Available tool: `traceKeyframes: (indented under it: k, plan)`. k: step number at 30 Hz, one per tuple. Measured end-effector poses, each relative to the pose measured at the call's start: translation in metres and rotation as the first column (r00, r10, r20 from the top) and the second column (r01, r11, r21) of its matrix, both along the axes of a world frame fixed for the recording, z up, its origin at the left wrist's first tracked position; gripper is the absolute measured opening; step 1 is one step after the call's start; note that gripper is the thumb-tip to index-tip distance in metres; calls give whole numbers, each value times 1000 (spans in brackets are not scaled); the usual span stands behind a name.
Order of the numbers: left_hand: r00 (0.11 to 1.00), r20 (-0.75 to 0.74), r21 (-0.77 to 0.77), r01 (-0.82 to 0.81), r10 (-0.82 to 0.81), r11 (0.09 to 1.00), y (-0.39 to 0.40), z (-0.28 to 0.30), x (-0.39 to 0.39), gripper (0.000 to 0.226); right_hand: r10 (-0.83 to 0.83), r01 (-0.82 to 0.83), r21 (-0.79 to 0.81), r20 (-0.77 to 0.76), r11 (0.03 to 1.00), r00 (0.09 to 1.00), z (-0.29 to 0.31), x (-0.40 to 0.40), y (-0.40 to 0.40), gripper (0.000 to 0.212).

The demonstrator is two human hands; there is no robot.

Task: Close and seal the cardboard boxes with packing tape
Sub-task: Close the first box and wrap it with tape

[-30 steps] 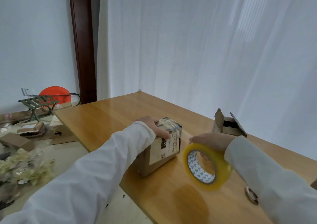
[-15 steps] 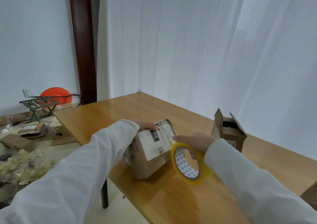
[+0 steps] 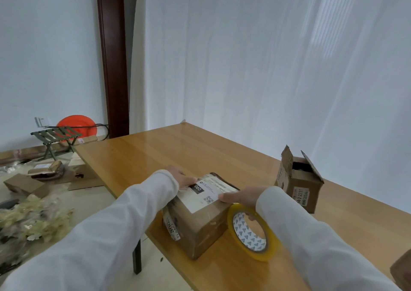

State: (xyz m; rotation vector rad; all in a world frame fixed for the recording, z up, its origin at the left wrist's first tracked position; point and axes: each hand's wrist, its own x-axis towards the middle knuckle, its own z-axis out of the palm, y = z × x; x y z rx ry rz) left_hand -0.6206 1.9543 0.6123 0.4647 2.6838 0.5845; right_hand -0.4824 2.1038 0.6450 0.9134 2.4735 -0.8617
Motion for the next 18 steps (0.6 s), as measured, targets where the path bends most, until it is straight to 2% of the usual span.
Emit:
traceKeyframes:
  k: [2, 4, 6, 9, 11, 14, 18]
  plan:
    - [988, -146, 8, 50, -49, 999, 9, 6, 3, 50, -6, 6, 17, -9, 1000, 1000, -4, -2, 0, 91]
    - [966, -227, 28, 134, -124, 991, 23, 7, 13, 54, 8, -8, 28, -6, 1000, 1000, -5, -4, 0, 87]
    - [951, -223, 38, 229, -215, 973, 42, -2, 24, 60, 43, -41, 83, -16, 996, 999, -8, -7, 1, 81]
    - [931, -207, -66, 295, -302, 953, 54, -16, 36, 65, 72, -69, 139, -17, 988, 997, -7, -7, 1, 68]
    - [936, -187, -105, 284, -300, 953, 55, -17, 32, 68, 53, -53, 38, -5, 998, 999, -7, -8, 10, 62]
    - [938, -173, -148, 278, -301, 949, 56, -18, 30, 72, 21, 3, -273, 84, 962, 996, 5, 3, 23, 48]
    - [941, -154, -175, 275, -303, 945, 58, -17, 29, 76, -65, 64, -215, 4, 974, 998, 15, 19, 34, 58]
